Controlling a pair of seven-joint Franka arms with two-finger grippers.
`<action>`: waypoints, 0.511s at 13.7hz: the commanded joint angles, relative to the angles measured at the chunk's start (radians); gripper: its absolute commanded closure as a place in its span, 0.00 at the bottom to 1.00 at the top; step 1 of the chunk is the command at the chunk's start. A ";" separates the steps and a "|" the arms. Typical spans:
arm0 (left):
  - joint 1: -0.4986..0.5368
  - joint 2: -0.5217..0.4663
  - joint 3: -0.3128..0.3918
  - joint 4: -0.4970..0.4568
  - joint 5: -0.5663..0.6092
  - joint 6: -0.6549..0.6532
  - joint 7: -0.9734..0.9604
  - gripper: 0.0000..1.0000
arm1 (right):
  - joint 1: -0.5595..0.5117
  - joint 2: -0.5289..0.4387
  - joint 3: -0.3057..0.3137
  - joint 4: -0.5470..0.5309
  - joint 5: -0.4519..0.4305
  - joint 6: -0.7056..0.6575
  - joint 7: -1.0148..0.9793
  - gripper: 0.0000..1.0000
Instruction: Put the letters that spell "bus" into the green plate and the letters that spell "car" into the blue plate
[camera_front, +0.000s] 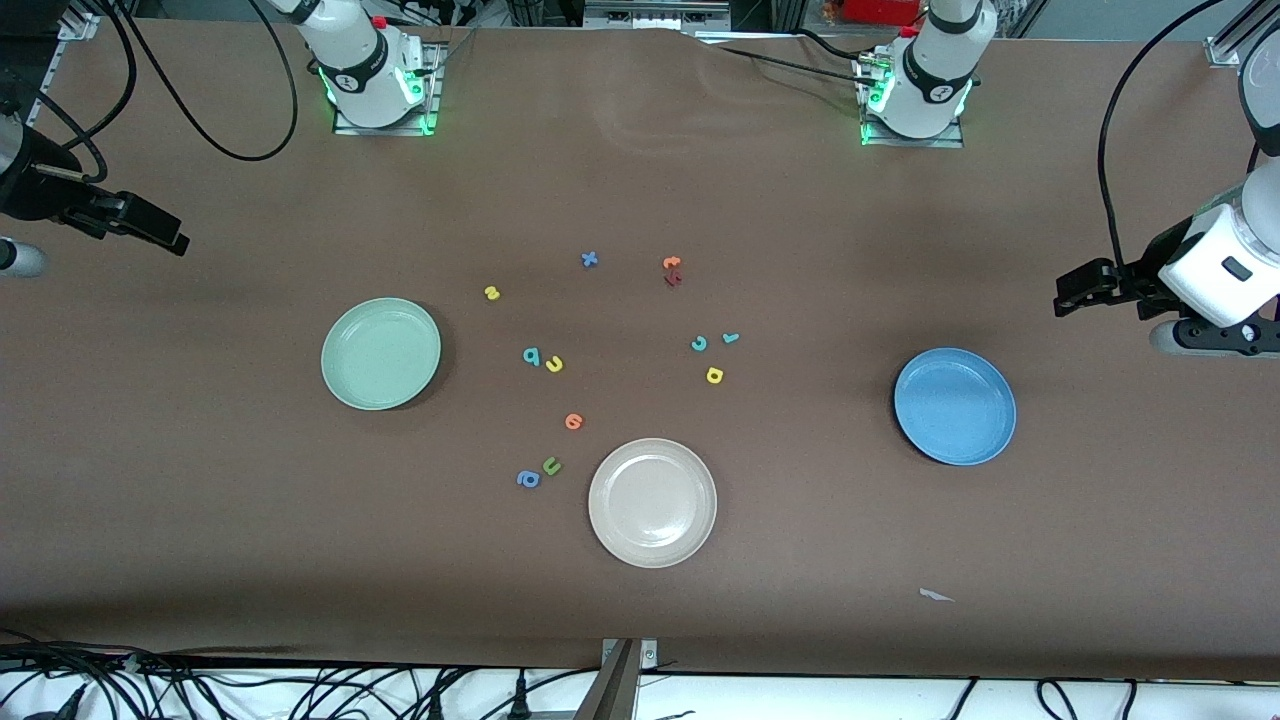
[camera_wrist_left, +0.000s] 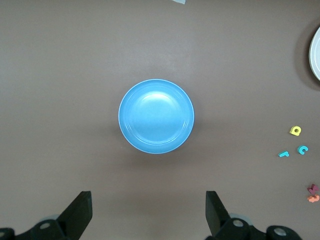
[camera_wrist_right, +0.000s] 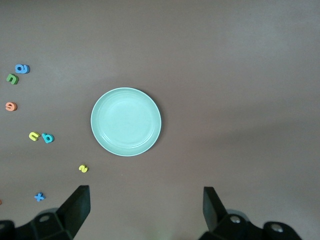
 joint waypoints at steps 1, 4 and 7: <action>0.006 -0.004 -0.001 -0.009 -0.004 0.012 0.020 0.00 | 0.003 -0.015 -0.003 0.006 0.017 -0.018 -0.012 0.00; 0.005 -0.006 -0.001 -0.010 -0.004 0.011 0.020 0.00 | 0.003 -0.015 -0.003 0.006 0.015 -0.018 -0.013 0.00; 0.006 -0.006 -0.001 -0.012 -0.004 0.012 0.020 0.00 | 0.003 -0.015 -0.003 0.006 0.015 -0.018 -0.013 0.00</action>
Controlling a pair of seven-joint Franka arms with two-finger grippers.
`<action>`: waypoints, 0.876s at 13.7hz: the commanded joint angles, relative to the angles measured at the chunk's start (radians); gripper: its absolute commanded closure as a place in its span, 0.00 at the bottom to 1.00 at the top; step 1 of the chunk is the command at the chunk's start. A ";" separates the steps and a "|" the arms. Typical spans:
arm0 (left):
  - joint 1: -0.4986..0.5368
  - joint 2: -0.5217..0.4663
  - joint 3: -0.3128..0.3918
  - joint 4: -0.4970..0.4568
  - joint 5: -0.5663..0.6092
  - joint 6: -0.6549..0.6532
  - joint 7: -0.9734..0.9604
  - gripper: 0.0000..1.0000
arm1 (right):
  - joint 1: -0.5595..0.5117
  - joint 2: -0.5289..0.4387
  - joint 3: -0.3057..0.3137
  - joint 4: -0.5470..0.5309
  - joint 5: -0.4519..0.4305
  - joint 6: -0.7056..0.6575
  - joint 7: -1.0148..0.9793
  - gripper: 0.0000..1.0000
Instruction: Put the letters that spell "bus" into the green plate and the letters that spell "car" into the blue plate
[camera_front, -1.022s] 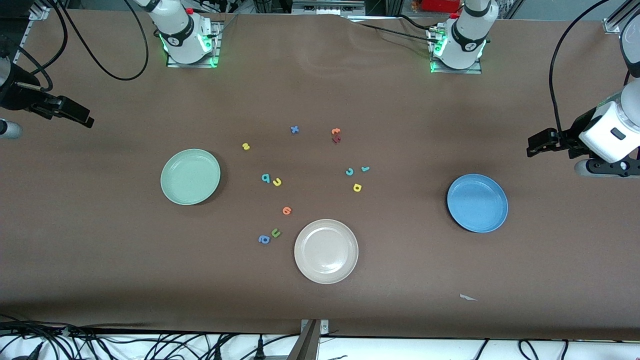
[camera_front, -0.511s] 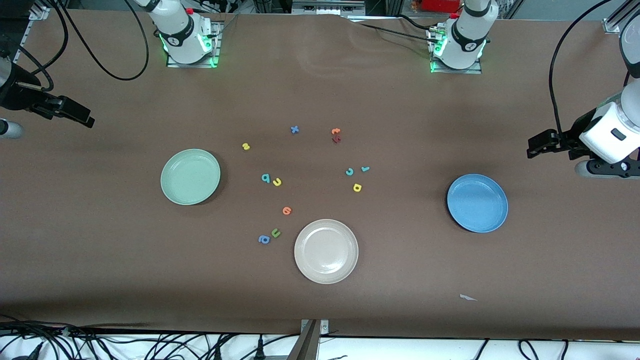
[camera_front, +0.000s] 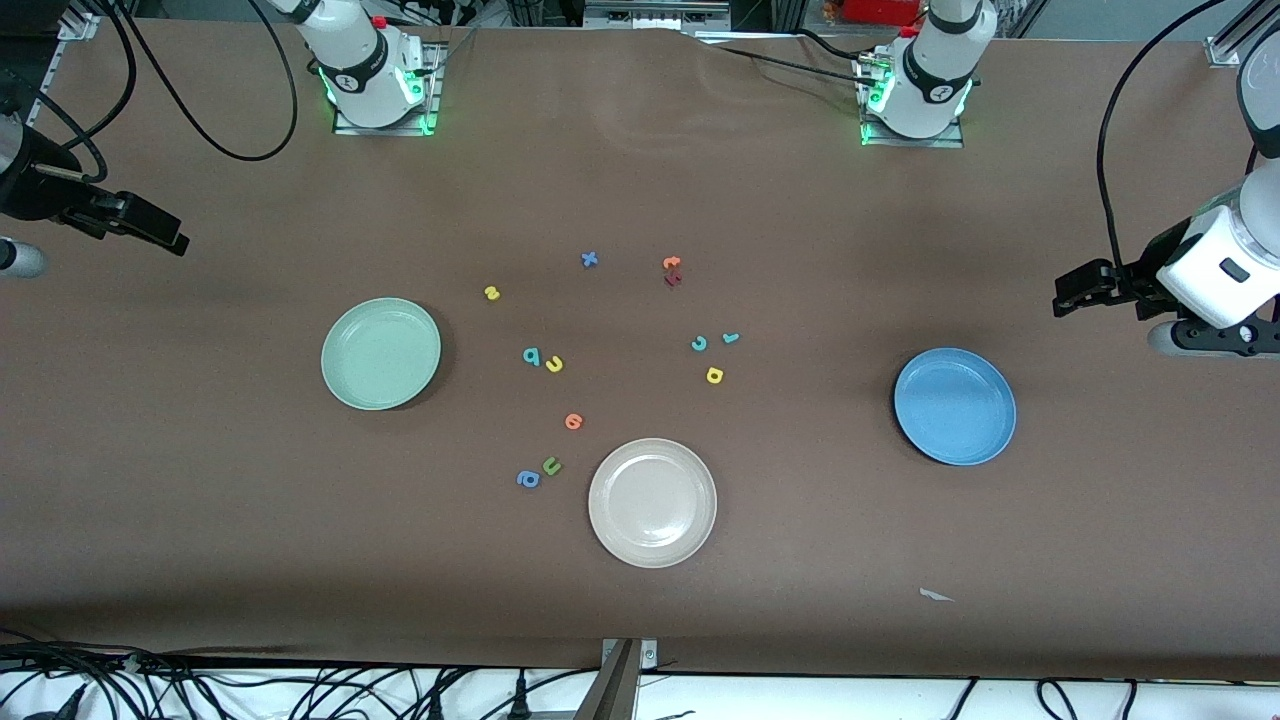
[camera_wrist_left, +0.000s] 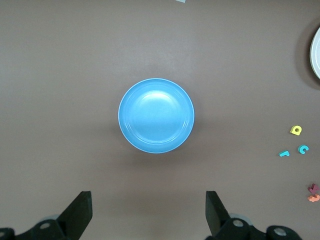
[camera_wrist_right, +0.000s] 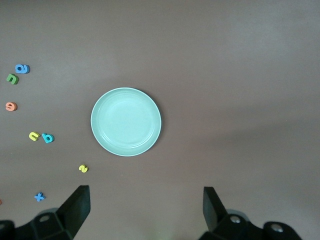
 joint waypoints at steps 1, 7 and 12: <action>0.006 -0.005 -0.002 -0.009 -0.004 0.012 0.020 0.00 | 0.003 -0.015 -0.003 0.006 0.015 -0.018 -0.013 0.00; 0.005 0.002 -0.001 -0.006 -0.004 0.012 0.020 0.00 | 0.003 -0.015 -0.004 0.006 0.015 -0.018 -0.013 0.00; 0.006 0.003 0.001 -0.003 -0.004 0.012 0.018 0.00 | 0.004 -0.011 0.002 0.006 0.005 -0.020 -0.014 0.00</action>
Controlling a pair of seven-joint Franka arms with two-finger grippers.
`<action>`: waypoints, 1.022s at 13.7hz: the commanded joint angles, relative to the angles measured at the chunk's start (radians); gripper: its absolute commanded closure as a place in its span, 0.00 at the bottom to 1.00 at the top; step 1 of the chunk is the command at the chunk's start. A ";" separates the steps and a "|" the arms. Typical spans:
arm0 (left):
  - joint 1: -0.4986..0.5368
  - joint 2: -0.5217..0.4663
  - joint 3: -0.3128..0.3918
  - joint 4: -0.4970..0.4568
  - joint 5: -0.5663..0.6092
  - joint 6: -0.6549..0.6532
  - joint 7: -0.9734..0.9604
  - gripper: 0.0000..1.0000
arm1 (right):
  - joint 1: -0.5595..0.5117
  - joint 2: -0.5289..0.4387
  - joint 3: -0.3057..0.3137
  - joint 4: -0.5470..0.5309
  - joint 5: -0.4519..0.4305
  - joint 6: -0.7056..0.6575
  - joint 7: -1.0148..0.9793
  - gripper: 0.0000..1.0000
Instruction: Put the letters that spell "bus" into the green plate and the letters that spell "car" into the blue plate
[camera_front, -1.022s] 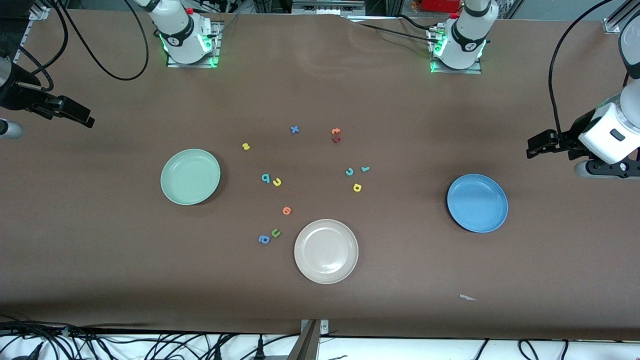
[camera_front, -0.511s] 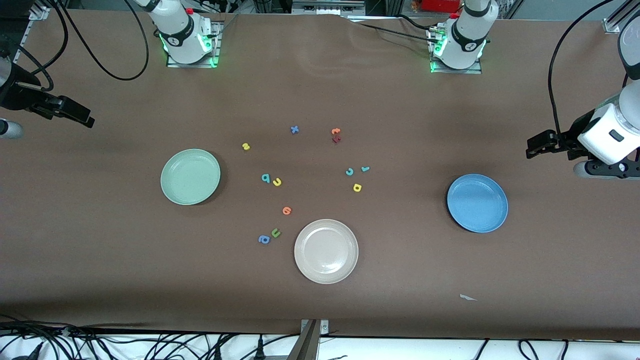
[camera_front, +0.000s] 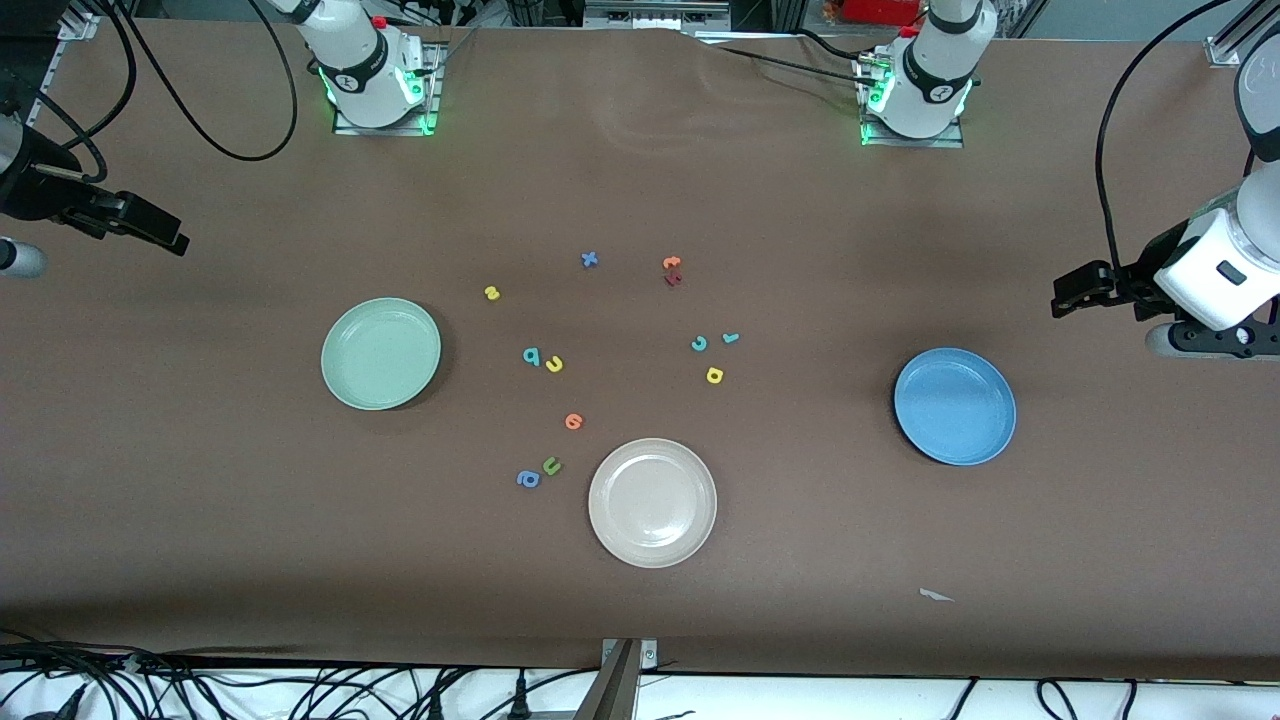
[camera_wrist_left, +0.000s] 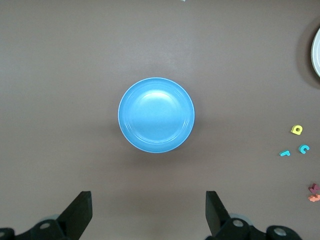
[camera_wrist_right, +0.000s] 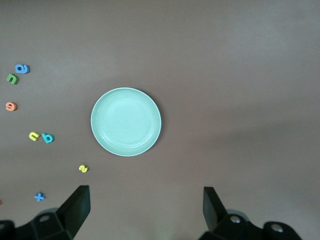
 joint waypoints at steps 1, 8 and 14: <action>0.008 0.000 0.002 -0.005 -0.004 0.011 0.018 0.00 | 0.004 -0.015 0.005 -0.003 0.003 -0.036 -0.005 0.00; 0.006 -0.002 0.001 -0.002 -0.004 0.011 0.014 0.00 | 0.130 0.054 0.017 -0.031 0.011 -0.013 0.045 0.00; 0.005 0.000 -0.001 -0.002 -0.004 0.011 0.009 0.00 | 0.182 0.048 0.101 -0.258 0.020 0.251 0.318 0.00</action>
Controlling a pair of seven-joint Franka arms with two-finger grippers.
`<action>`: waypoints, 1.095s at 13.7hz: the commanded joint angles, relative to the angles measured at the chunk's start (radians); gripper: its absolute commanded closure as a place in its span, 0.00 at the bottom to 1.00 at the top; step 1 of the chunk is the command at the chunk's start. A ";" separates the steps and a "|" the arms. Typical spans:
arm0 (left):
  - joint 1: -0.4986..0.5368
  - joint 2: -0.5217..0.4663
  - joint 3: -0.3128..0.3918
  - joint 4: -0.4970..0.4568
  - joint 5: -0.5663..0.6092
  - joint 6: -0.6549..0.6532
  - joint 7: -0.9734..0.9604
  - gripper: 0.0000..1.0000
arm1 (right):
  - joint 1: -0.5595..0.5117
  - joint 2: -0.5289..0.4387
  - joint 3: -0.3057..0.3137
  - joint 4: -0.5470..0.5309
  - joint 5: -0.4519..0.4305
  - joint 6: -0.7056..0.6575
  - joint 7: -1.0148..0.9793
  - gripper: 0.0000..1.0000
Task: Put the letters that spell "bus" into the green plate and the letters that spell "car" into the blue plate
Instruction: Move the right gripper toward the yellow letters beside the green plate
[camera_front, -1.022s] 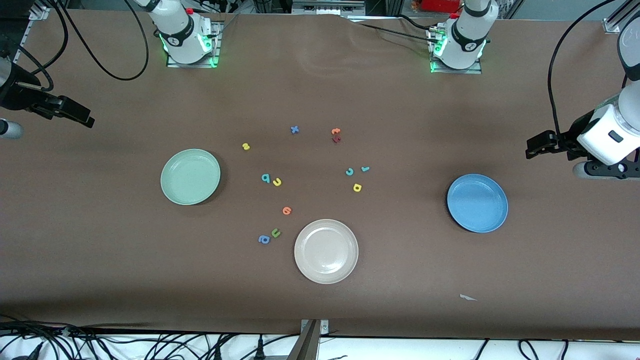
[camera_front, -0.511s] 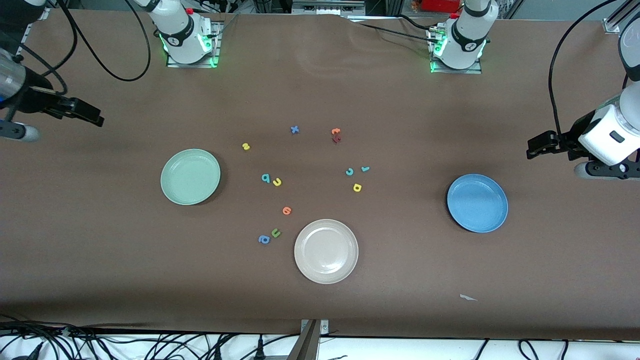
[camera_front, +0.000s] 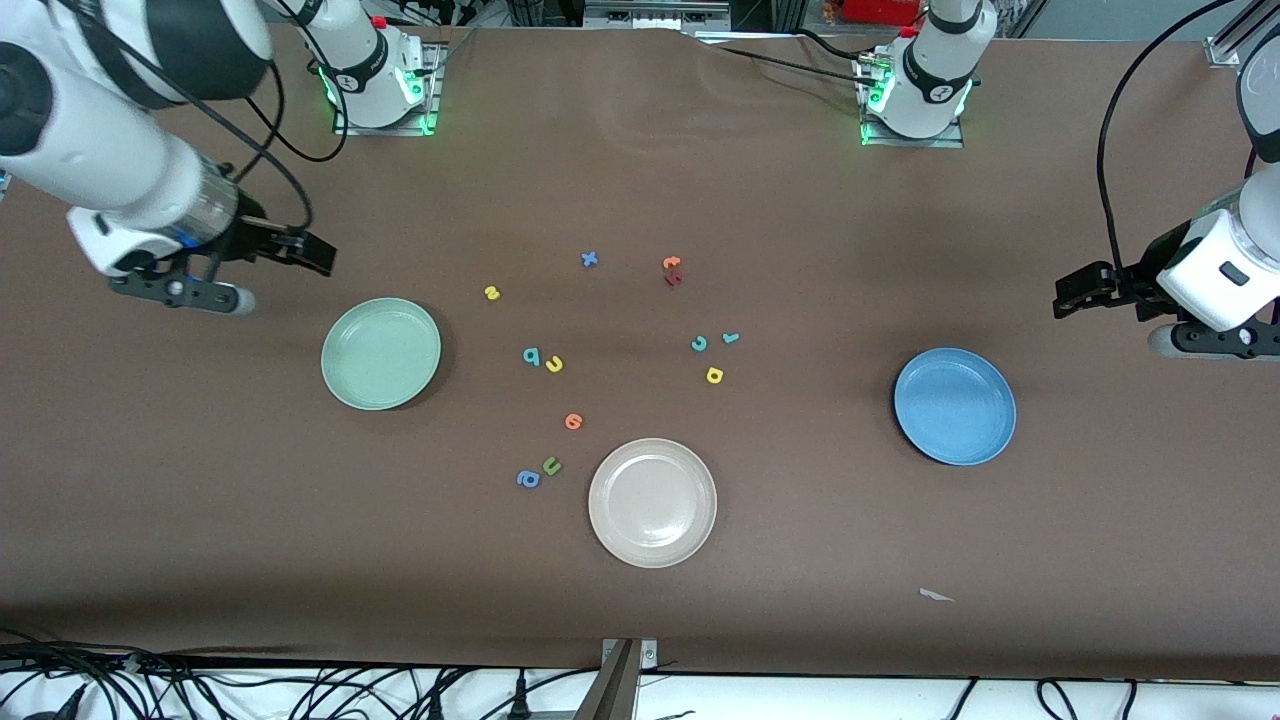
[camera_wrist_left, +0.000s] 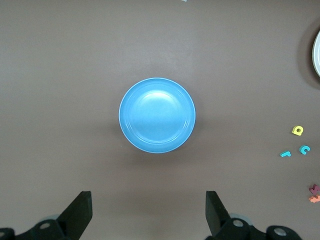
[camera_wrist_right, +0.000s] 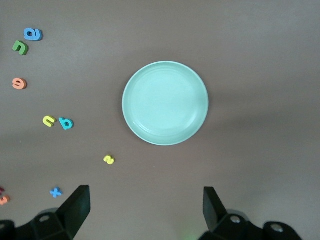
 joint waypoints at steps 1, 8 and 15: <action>0.003 -0.001 -0.003 -0.004 -0.004 0.010 0.009 0.00 | 0.000 -0.020 0.073 -0.154 0.017 0.165 0.117 0.00; 0.003 -0.001 -0.003 -0.004 -0.004 0.010 0.009 0.00 | 0.001 0.068 0.199 -0.453 0.017 0.655 0.347 0.00; -0.004 0.013 -0.005 -0.005 -0.004 0.010 0.008 0.00 | 0.027 0.194 0.226 -0.519 0.013 0.817 0.400 0.01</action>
